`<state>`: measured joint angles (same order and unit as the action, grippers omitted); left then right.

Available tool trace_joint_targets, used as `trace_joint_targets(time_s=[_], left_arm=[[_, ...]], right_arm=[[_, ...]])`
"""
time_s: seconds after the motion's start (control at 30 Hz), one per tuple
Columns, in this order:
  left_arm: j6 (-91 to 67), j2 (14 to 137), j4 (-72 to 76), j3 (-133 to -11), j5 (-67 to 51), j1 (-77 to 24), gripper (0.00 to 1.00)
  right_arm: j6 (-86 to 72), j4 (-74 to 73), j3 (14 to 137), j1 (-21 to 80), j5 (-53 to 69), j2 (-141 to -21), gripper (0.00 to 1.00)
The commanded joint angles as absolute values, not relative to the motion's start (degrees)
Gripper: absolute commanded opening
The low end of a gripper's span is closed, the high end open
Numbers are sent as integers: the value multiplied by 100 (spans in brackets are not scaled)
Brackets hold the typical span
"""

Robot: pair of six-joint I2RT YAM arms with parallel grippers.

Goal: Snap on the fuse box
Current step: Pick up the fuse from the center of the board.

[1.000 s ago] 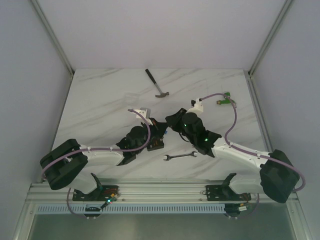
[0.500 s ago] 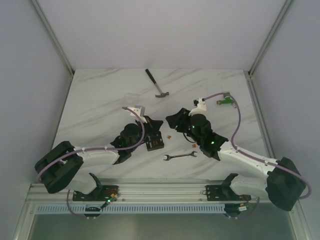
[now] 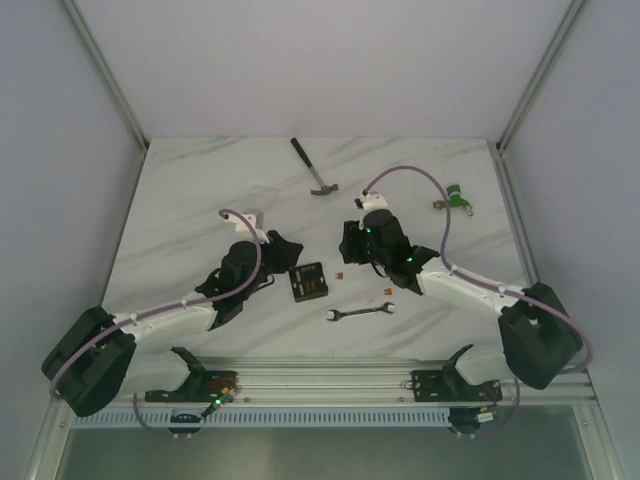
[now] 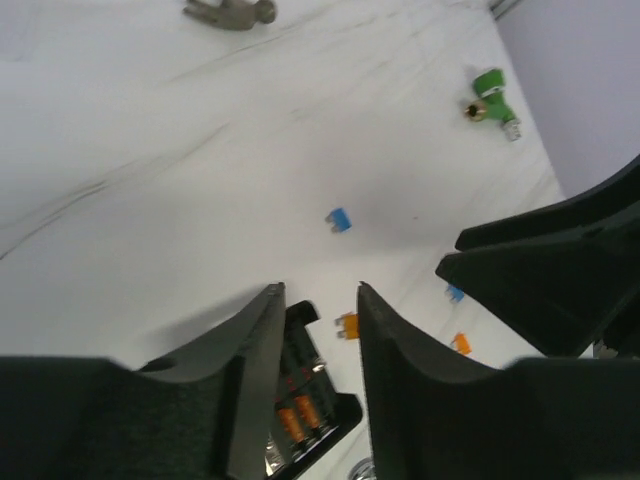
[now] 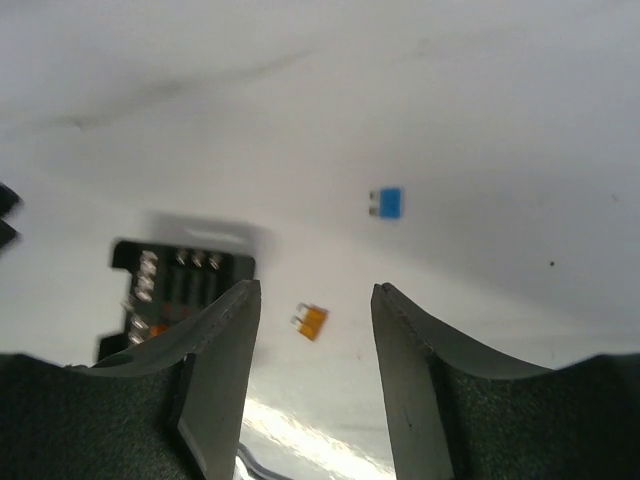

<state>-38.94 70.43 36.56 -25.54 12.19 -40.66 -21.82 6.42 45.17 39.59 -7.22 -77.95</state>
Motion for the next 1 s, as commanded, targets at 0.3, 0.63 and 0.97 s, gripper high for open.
trace_joint_targets(time_s=[0.3,0.63,0.97], left_arm=[[-4432,6421,2050,-2359,444,-3285,83],[-4465,6172,1819,-2269,302,-3129,96],[-4506,6153,1789,-2274,210,-3134,97]], right_arm=[[1122,1342,4137,3884,1324,-8671,55],[1152,1807,4467,3789,1848,-9734,47],[795,1426,4016,3813,1768,-9208,41]])
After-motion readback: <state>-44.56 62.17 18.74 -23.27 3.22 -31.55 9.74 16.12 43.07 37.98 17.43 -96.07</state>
